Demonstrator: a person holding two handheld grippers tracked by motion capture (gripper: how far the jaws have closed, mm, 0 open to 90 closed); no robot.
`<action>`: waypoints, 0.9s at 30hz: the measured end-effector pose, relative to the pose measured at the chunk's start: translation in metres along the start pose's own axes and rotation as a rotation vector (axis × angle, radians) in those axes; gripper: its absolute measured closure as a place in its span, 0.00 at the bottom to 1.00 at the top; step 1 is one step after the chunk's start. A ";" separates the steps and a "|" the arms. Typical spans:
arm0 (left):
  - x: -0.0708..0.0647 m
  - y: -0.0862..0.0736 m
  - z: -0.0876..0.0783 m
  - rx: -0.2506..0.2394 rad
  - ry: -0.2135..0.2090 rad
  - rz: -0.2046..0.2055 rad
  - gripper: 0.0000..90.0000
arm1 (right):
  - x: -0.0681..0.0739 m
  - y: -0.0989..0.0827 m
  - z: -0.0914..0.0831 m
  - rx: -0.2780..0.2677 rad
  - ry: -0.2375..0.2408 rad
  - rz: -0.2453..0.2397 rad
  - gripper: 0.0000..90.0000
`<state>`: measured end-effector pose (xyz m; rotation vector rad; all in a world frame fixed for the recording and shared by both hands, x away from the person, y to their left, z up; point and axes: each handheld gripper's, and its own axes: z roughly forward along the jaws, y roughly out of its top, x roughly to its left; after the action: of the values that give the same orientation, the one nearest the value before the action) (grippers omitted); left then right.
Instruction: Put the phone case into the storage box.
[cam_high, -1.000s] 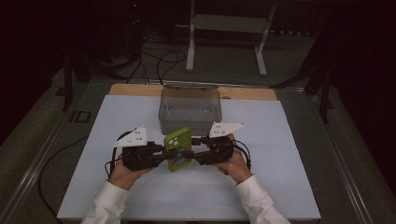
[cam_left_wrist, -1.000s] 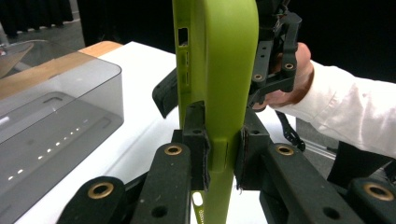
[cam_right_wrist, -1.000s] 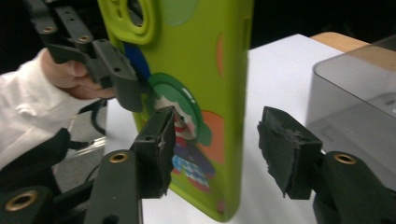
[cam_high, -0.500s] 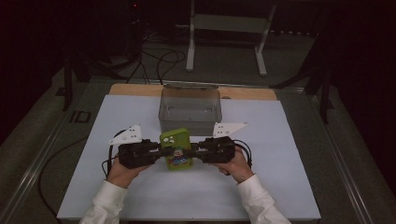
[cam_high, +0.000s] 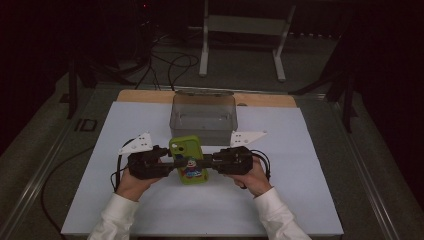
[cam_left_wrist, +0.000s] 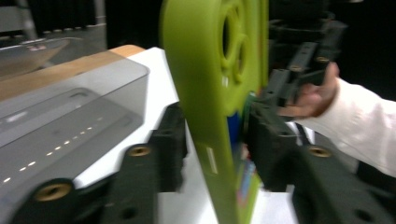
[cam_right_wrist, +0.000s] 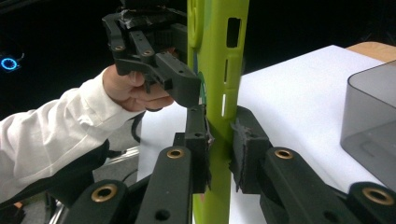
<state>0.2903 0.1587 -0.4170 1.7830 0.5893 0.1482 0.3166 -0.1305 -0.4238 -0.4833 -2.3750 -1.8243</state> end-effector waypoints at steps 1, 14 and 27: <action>0.000 0.000 0.000 -0.004 0.021 0.001 0.47 | 0.000 0.000 -0.001 -0.001 -0.007 0.000 0.88; -0.003 -0.004 -0.007 -0.038 0.217 0.021 0.00 | 0.004 0.003 -0.001 0.033 -0.117 -0.003 0.88; -0.005 -0.015 -0.017 -0.084 0.378 0.051 0.00 | 0.004 0.005 -0.005 0.039 -0.214 0.106 0.87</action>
<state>0.2749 0.1735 -0.4246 1.6990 0.7930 0.5460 0.3136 -0.1336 -0.4167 -0.8212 -2.4584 -1.7570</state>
